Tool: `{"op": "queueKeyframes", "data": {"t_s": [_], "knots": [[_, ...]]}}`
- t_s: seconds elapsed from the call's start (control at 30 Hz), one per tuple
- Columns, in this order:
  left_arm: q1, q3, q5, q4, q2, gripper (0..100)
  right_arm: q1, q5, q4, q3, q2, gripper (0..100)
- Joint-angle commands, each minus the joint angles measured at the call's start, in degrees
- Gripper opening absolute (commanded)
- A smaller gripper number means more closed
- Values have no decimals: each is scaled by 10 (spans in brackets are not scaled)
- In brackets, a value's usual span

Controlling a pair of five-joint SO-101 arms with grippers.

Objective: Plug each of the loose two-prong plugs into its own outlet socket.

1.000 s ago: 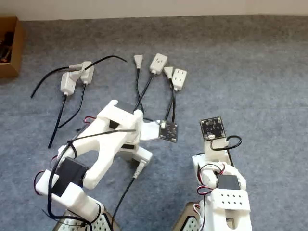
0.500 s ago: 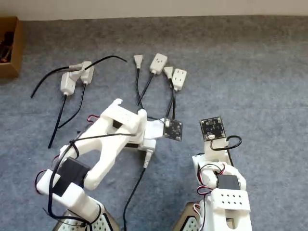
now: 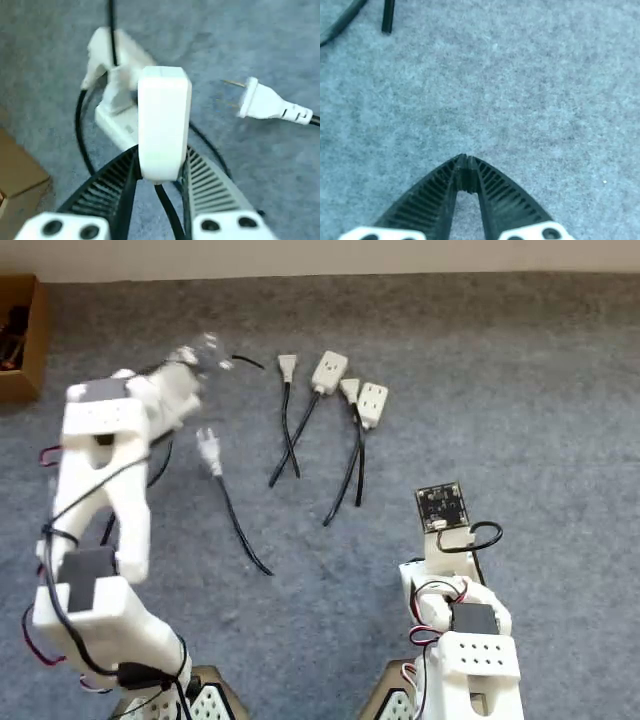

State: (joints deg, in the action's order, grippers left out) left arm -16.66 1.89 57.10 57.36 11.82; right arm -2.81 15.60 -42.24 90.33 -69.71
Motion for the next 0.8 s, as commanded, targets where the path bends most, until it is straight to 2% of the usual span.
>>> {"op": "queueKeyframes", "data": {"t_s": [0.0, 0.13, 0.2, 0.33, 0.47, 0.7, 0.77], "knots": [[-32, -116, -40, -14, 78, 4, -5, 6, -1, -4, -5, 9], [-36, -253, -86, -13, 199, 4, -5, 6, -1, -4, -5, 9], [-36, -314, -94, 17, 249, 4, -5, 6, -1, -4, -5, 9], [-33, -430, -93, 117, 317, 4, -5, 6, 0, -4, -5, 9], [-31, -503, -92, 182, 348, 4, -5, 6, 0, -4, -5, 9], [43, -616, -65, 420, 347, 4, -5, 6, 0, -4, -5, 9], [59, -640, -69, 447, 345, 4, -5, 6, 1, -4, -5, 9]]}}
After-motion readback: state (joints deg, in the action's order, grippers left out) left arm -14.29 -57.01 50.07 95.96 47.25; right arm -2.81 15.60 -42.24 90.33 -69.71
